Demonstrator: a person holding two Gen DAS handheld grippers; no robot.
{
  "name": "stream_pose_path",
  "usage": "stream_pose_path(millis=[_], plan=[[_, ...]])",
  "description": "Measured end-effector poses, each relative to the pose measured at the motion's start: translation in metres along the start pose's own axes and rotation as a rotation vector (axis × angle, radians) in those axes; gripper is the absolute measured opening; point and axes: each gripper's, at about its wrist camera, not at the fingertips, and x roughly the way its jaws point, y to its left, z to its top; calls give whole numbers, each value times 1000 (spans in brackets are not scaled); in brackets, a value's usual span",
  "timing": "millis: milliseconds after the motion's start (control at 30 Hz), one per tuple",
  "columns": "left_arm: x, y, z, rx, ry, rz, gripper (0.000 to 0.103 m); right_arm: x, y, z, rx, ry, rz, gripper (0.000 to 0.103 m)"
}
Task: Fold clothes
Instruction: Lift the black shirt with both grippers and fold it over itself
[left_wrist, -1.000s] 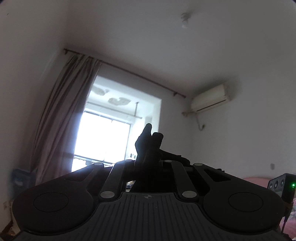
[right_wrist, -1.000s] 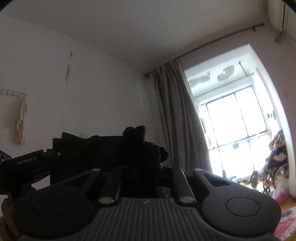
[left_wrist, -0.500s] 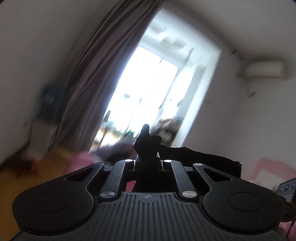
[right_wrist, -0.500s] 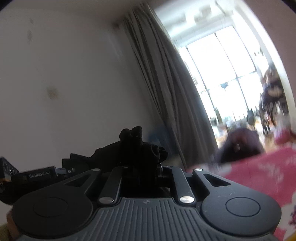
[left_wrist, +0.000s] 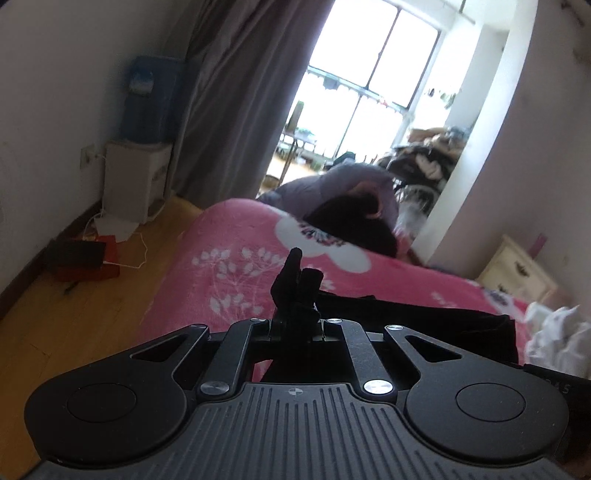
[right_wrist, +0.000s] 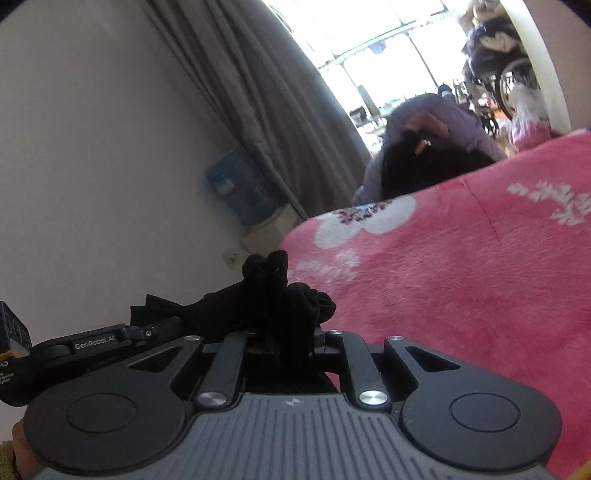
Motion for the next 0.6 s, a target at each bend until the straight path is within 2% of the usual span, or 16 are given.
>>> stream_pose_path(millis=[133,267,300,367,400,467,533,600], plan=[[31,2,12,45,26,-3,6,32,-18,14,4,5,-5,13],[63,4,23,63,57,-15,7,43,-25,18,3,-6,-16,13],[72,5,23,59,79,-22,7,49,-29,18,4,-5,-25,14],[96,9,20,39,175,-43,11,64,-43,16,52,31,-31,17],[107,12,17,28,221,-44,14,71,-52,14,89,56,-41,21],[116,22,10,7,269,-5,30,78,-69,8,171,104,-75,39],[113,31,7,-24,278,7,34,75,-81,5,229,113,-95,48],[102,44,12,-87,265,-16,38,60,-88,5,273,81,-73,58]])
